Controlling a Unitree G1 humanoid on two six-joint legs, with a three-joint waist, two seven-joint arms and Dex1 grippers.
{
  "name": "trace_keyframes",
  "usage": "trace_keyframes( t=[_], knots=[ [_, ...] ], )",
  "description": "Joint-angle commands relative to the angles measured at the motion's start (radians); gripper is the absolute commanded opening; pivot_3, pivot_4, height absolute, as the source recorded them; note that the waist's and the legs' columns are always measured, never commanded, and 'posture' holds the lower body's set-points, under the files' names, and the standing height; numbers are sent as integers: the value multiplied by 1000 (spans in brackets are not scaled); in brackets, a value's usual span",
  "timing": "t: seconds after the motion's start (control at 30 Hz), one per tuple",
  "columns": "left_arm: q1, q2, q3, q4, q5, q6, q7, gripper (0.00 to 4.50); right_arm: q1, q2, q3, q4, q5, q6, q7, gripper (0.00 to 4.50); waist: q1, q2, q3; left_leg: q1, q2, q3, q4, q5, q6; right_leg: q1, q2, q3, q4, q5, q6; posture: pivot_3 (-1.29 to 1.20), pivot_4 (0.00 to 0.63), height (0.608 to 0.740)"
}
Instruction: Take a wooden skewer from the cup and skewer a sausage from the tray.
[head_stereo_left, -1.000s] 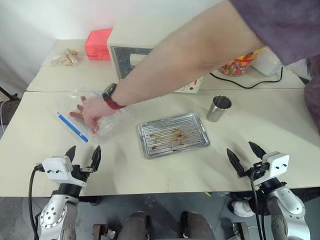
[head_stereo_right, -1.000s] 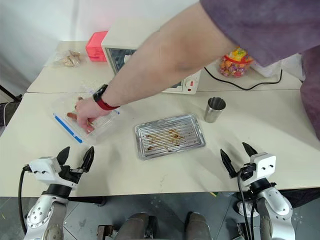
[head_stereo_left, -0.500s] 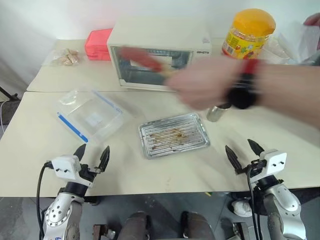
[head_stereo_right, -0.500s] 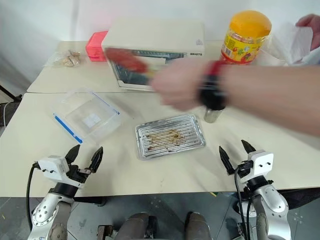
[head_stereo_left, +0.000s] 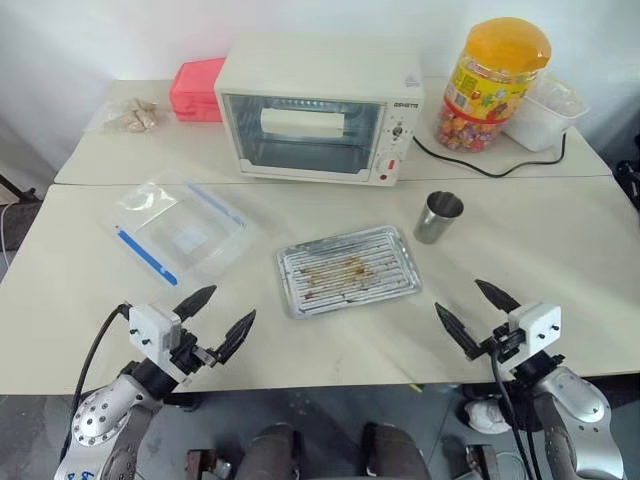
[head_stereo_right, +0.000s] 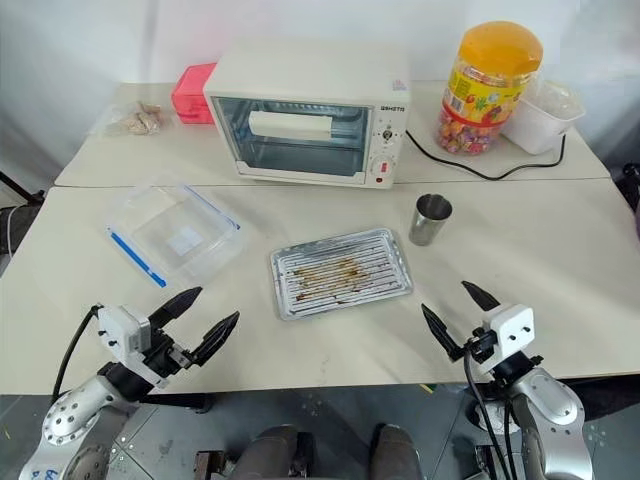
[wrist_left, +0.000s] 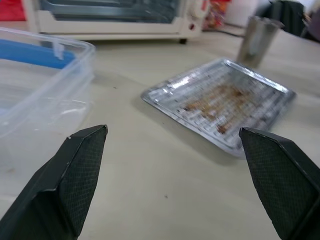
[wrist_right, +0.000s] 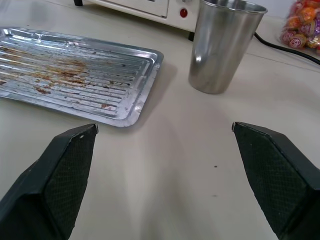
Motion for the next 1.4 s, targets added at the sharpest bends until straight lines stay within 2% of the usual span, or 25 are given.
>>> trace_keyframes(
  t=[0.03,0.67,1.4],
  knots=[
    [-13,8,18,5,1,-19,-13,4474,8,-6,-10,-23,3,-21,3,4500,1,0,0,0,0,0,0,0,0,0,0,0,0,0,0,0,150,740],
    [-63,-27,-9,27,14,3,29,4474,18,14,-14,-14,-3,-30,-29,4500,0,0,0,0,0,0,0,0,0,0,0,0,0,0,0,0,150,740],
    [-54,-47,-13,22,36,0,34,4474,14,12,-8,5,-13,-26,-30,4500,1,0,0,0,0,0,0,0,0,0,0,0,0,0,0,0,150,740]
  ],
)
